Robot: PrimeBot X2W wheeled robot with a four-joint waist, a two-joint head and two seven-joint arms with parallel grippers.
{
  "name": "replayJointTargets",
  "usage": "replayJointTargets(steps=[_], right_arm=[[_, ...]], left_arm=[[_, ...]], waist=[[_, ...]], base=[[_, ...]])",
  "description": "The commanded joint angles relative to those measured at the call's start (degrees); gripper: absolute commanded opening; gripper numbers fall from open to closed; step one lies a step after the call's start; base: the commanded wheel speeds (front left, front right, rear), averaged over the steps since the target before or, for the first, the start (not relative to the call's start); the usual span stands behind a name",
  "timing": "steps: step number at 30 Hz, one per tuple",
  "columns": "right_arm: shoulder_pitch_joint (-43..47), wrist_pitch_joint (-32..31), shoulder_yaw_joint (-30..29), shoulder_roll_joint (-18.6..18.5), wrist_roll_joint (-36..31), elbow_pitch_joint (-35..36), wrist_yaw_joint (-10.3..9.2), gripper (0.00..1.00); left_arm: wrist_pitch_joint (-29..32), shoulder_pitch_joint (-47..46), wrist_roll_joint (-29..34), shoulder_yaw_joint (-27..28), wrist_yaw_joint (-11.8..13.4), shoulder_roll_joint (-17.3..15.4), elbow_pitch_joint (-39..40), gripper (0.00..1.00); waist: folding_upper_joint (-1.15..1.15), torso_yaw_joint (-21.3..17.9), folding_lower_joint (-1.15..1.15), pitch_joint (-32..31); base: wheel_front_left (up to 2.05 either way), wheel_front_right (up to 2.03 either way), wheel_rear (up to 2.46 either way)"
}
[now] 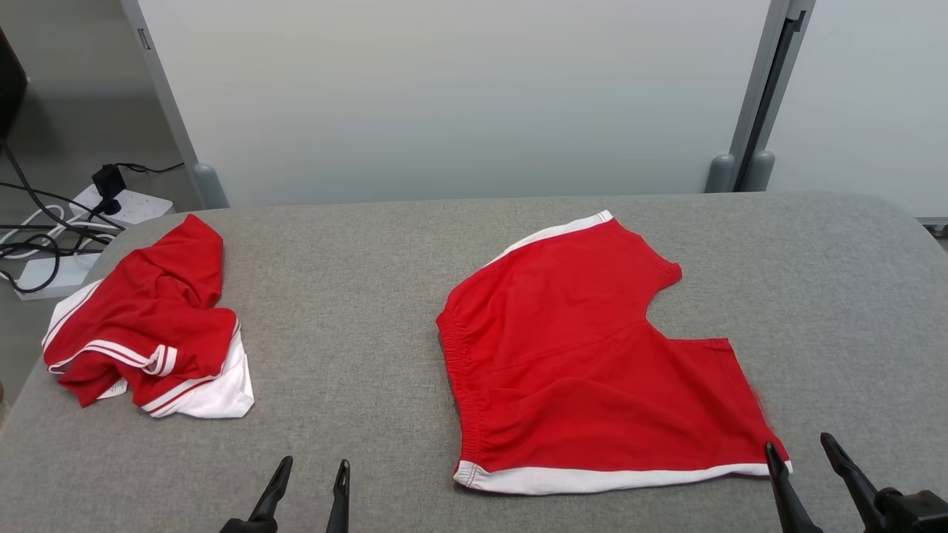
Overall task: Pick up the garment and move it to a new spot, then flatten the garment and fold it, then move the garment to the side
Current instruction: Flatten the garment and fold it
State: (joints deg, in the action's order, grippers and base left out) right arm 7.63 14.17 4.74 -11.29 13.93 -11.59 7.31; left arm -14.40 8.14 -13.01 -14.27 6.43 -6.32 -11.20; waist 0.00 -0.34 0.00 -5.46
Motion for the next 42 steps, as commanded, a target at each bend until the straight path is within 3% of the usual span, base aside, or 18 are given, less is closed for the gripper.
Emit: replayJointTargets(steps=[1,28,42], right_arm=[[-0.91,0.82,1.09,-1.55,0.43,1.72,0.18,1.0],[-0.39,0.83,-0.09,-1.19,3.79,3.0,0.18,1.0],[-1.71,0.83,1.96,-2.8,5.01,3.75,0.18,1.0]], left_arm=[[-0.6,-1.42,0.61,2.47,-0.61,0.2,0.67,1.0],[-0.6,-1.22,4.74,5.23,-5.42,3.02,1.59,1.0],[-0.6,-10.33,5.78,-5.66,-10.82,3.41,-9.98,1.0]], waist=[[0.0,0.1,0.0,0.08],[0.0,-0.11,0.0,0.08],[0.0,-1.54,0.0,3.43]], base=[[0.0,0.0,0.0],[0.0,0.0,0.0],[0.0,0.0,0.0]])
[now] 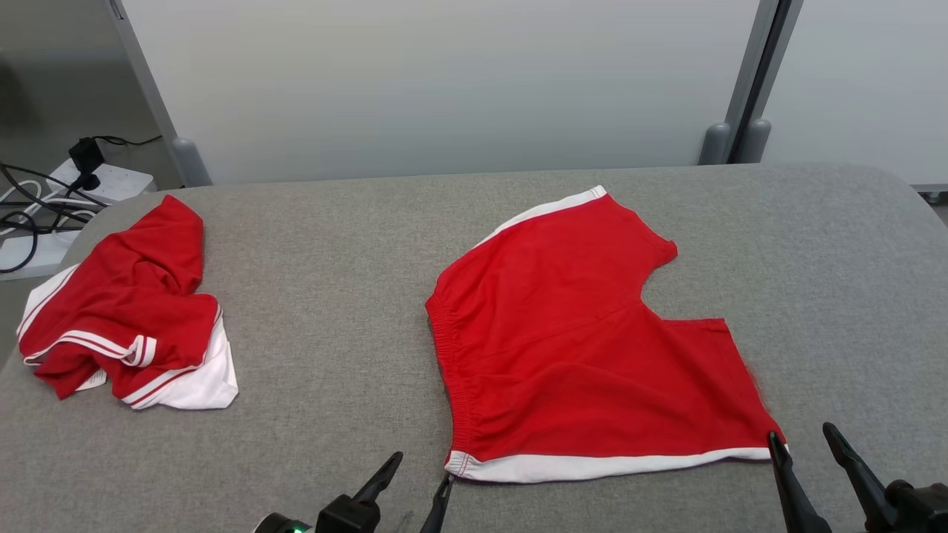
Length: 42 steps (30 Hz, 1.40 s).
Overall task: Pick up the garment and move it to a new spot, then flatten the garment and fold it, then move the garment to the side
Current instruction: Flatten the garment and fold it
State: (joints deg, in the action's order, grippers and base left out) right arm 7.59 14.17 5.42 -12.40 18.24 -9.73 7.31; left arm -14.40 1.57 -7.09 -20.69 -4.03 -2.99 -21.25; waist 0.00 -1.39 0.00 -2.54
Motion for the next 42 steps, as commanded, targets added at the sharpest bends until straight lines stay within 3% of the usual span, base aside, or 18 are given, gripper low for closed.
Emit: replayJointTargets(steps=[1,10,21,27,28,30,31,32,37,42], right_arm=[[-1.8,0.83,1.4,-1.82,0.73,1.91,0.18,1.0],[-3.15,0.83,2.27,-2.67,0.78,2.04,0.18,1.0],[-4.59,0.83,2.4,-3.63,0.99,1.93,0.18,1.0],[-5.19,0.83,2.53,-4.24,0.88,2.08,0.18,1.0],[-5.25,0.83,2.69,-4.35,0.8,2.04,0.18,1.0],[-5.3,0.83,2.92,-4.48,0.74,1.98,0.18,1.0],[-5.3,0.83,2.97,-4.53,0.72,1.92,0.18,1.0],[-5.29,0.83,2.97,-4.6,0.7,1.87,0.18,1.0],[-5.22,0.83,3.1,-4.91,0.91,0.87,0.18,1.0],[-6.61,0.83,5.63,-5.4,4.1,-5.16,0.18,1.0]], left_arm=[[-0.6,-4.72,-0.37,-0.2,-0.53,0.08,-1.11,1.0],[-0.6,-12.05,-1.56,-6.46,-1.14,0.1,-10.99,1.0],[-0.6,-16.24,-3.51,-8.15,0.7,0.11,-18.78,1.0],[-0.6,-18.05,-4.8,-9.07,0.41,0.11,-20.98,0.76],[-0.6,-18.27,-4.88,-9.3,0.25,0.11,-21.34,0.58],[-0.6,-18.65,-4.93,-9.68,0.04,0.11,-21.75,0.35],[-0.6,-18.76,-5.01,-9.78,-0.07,0.11,-21.89,0.09],[-0.6,-18.84,-5.1,-9.83,-0.16,0.11,-22.03,0.0],[-0.6,-18.8,-5.53,-9.77,-0.64,0.11,-23.57,0.0],[-0.6,-18.85,-5.45,-9.1,-0.74,-0.41,-23.5,0.0]], waist=[[0.0,-0.69,0.0,0.78],[0.0,-2.78,0.0,3.05],[0.0,-4.38,0.0,4.98],[0.0,-4.42,0.0,5.39],[0.0,-4.42,0.0,5.39],[0.0,-4.41,0.0,5.33],[0.0,-4.4,0.0,5.29],[0.0,-4.37,0.0,5.25],[0.0,-4.15,0.0,5.1],[0.0,-3.58,0.0,5.8]], base=[[0.0,0.0,0.0],[0.0,0.0,0.0],[0.0,0.0,0.0],[0.0,0.0,0.0],[0.0,0.0,0.0],[0.0,0.0,0.0],[0.0,0.0,0.0],[0.0,0.0,0.0],[0.0,0.0,0.0],[0.0,0.0,0.0]])
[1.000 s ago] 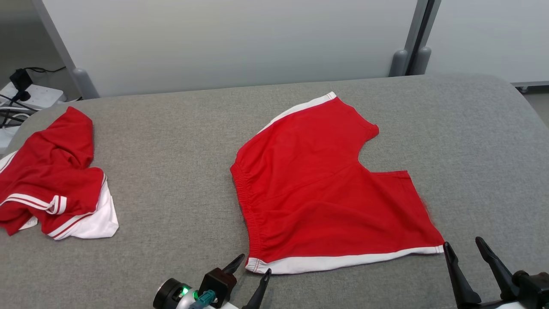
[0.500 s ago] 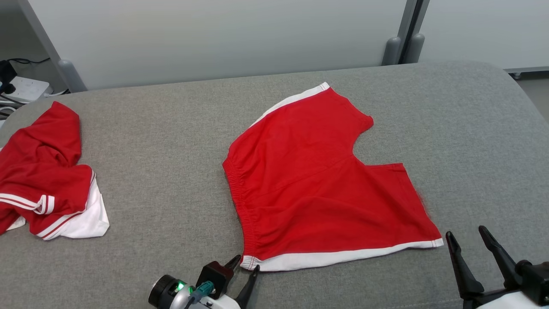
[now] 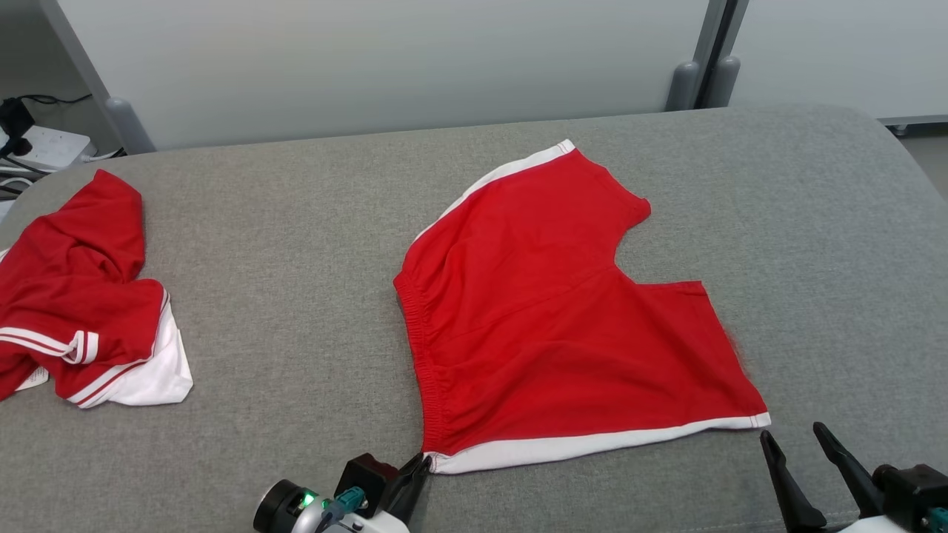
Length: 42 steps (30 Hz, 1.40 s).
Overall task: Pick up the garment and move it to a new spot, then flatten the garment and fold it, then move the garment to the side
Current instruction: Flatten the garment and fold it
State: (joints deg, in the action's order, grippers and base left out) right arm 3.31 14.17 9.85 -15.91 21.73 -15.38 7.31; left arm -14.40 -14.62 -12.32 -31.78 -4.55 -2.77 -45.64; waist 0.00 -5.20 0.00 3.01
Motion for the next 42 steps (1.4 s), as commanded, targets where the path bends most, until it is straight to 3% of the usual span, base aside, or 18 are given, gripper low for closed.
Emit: replayJointTargets(steps=[1,11,22,26,27,29,30,32,36,37,38,39,40,41,42], right_arm=[[-2.96,0.83,2.0,-2.49,1.26,-1.22,0.18,1.0],[-9.3,0.83,7.4,-5.4,8.26,-12.49,0.18,1.0],[-11.89,0.83,12.5,-4.87,12.92,-20.28,0.18,1.0],[-12.65,0.83,14.05,-4.56,13.61,-21.88,0.18,0.84],[-12.87,0.83,14.42,-4.49,13.85,-22.23,0.18,0.77],[-13.36,0.83,15.28,-4.37,14.39,-23.0,0.18,0.55],[-13.65,0.83,15.58,-4.32,14.67,-23.34,0.18,0.52],[-14.27,0.83,16.1,-4.32,15.0,-23.96,0.18,0.75],[-15.49,0.83,16.81,-4.17,15.45,-24.97,0.18,0.85],[-15.71,0.83,16.94,-4.14,15.54,-25.19,0.18,0.75],[-15.91,0.83,17.14,-4.13,15.59,-25.39,0.18,0.5],[-16.07,0.83,17.34,-4.13,15.69,-25.65,0.18,0.39],[-16.22,0.83,17.53,-4.13,15.82,-25.87,0.18,0.07],[-16.37,0.83,17.72,-4.16,15.95,-26.04,0.18,0.0],[-16.51,0.83,17.87,-4.2,16.13,-26.22,0.18,0.0]], left_arm=[[-0.6,-2.69,-0.08,2.05,-0.12,-0.84,0.96,0.0],[-0.6,-3.35,1.0,2.26,0.72,-1.8,2.59,0.0],[-0.6,-3.64,1.1,2.21,0.87,-1.5,3.51,0.0],[-0.6,-3.63,1.29,2.06,0.79,-1.62,3.62,0.0],[-0.6,-3.65,1.37,1.96,0.73,-1.67,3.68,0.0],[-0.6,-3.65,1.43,1.9,0.67,-1.73,3.81,0.0],[-0.6,-3.66,1.48,1.84,0.64,-1.77,3.87,0.0],[-0.6,-3.7,1.55,1.77,0.6,-1.84,4.04,0.0],[-0.6,-3.79,1.73,1.55,0.48,-2.06,4.43,0.0],[-0.6,-3.84,1.75,1.5,0.44,-2.12,4.5,0.0],[-0.6,-3.88,1.74,1.46,0.39,-2.18,4.57,0.0],[-0.6,-3.94,1.73,1.44,0.34,-2.27,4.61,0.0],[-0.6,-3.99,1.72,1.44,0.32,-2.36,4.65,0.0],[-0.6,-4.04,1.69,1.47,0.33,-2.45,4.7,0.0],[-0.6,-4.07,1.66,1.52,0.37,-2.52,4.75,0.0]], waist=[[0.0,0.46,0.0,0.5],[0.0,3.17,0.0,2.18],[0.0,4.26,0.0,2.18],[0.0,4.24,0.0,2.09],[0.0,4.23,0.0,2.08],[0.0,4.2,0.0,2.02],[0.0,4.2,0.0,2.0],[0.0,4.23,0.0,1.97],[0.0,4.29,0.0,2.04],[0.0,4.32,0.0,2.08],[0.0,4.36,0.0,2.12],[0.0,4.41,0.0,2.17],[0.0,4.43,0.0,2.21],[0.0,4.42,0.0,2.26],[0.0,4.4,0.0,2.34]], base=[[0.0,0.0,0.0],[0.0,0.0,0.0],[0.0,0.0,0.0],[0.0,0.0,0.0],[0.0,0.0,0.0],[0.0,0.0,0.0],[0.0,0.0,0.0],[0.0,0.0,0.0],[0.0,0.0,0.0],[0.0,0.0,0.0],[0.0,0.0,0.0],[0.0,0.0,0.0],[0.0,0.0,0.0],[0.0,0.0,0.0],[0.0,0.0,0.0]])
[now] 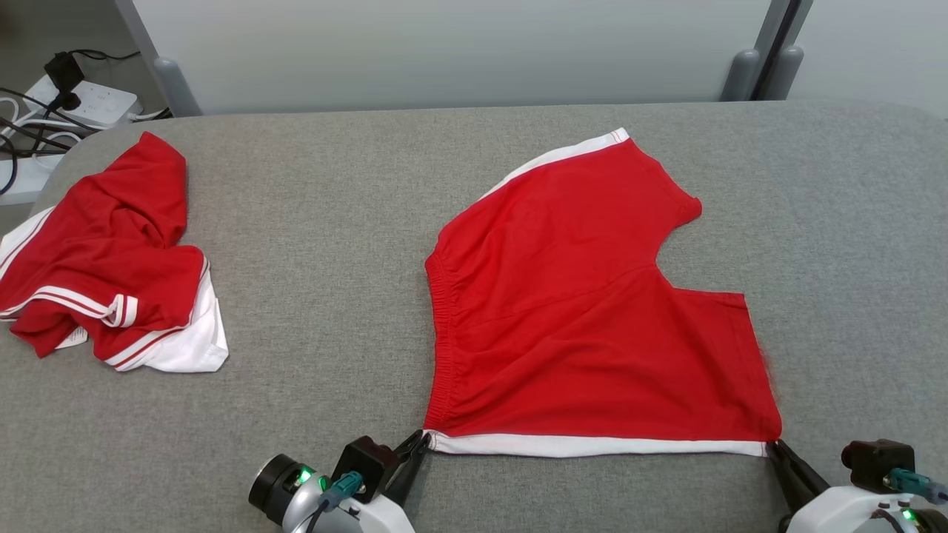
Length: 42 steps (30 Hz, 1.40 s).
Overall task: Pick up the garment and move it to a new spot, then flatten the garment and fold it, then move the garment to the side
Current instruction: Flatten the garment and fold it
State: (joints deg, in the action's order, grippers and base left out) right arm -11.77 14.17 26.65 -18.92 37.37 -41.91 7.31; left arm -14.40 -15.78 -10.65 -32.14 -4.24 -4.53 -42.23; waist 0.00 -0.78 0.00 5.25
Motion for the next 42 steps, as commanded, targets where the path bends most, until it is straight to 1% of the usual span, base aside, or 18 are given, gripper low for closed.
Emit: replayJointTargets(steps=[1,8,15,20,24,26,31,34,38,42], right_arm=[[-1.53,0.83,1.19,-1.27,0.7,0.2,0.18,0.0],[-0.94,0.83,-0.06,-2.86,0.15,2.21,0.18,0.0],[4.49,0.83,-4.14,-5.02,-1.19,9.54,0.18,0.0],[9.63,0.83,-7.46,-6.82,-2.81,15.92,0.18,0.0],[13.94,0.83,-10.27,-8.25,-4.06,20.64,0.18,0.0],[16.25,0.78,-12.65,-8.73,-4.85,22.64,0.18,0.0],[23.12,-2.21,-18.86,-7.89,-7.28,29.19,0.18,0.0],[25.39,-5.32,-21.75,-6.84,-9.26,33.79,0.18,0.0],[23.75,-8.81,-23.69,-5.48,-11.9,37.09,0.18,0.0],[18.25,-11.18,-23.52,-4.22,-13.35,36.44,0.18,0.0]], left_arm=[[-0.6,-2.93,-0.05,1.93,0.11,-0.81,1.39,0.0],[-0.6,-2.46,-0.47,2.21,0.16,-1.1,2.9,0.0],[0.3,0.9,-1.75,2.9,0.67,-2.77,9.54,0.0],[4.59,5.4,-3.34,3.01,1.14,-4.4,19.16,0.0],[10.77,10.21,-4.74,2.76,1.72,-6.55,29.14,0.0],[13.95,12.7,-5.32,2.56,2.06,-7.87,34.68,0.0],[21.43,17.83,-8.02,2.82,3.22,-10.11,47.56,0.0],[24.64,19.11,-9.65,3.4,4.01,-10.65,52.96,0.0],[25.89,18.55,-11.29,3.61,3.71,-10.39,54.64,0.0],[24.67,16.14,-13.2,3.71,2.56,-8.56,52.16,0.0]], waist=[[0.0,-0.06,0.0,0.15],[0.0,-0.38,0.0,0.05],[0.0,-0.76,0.0,-1.38],[0.0,-1.02,0.0,-3.04],[0.0,-1.17,0.0,-4.35],[0.0,-1.17,0.0,-5.12],[0.0,-0.83,0.0,-6.36],[0.0,-0.99,0.0,-6.29],[0.0,-1.21,0.0,-5.83],[0.0,-0.91,0.0,-4.76]], base=[[0.0,0.0,0.0],[0.0,0.0,0.0],[0.0,0.0,0.0],[0.0,0.0,0.0],[0.0,0.0,0.0],[0.0,0.0,0.0],[0.0,0.0,0.0],[0.0,0.0,0.0],[0.0,0.0,0.0],[0.0,0.0,0.0]])
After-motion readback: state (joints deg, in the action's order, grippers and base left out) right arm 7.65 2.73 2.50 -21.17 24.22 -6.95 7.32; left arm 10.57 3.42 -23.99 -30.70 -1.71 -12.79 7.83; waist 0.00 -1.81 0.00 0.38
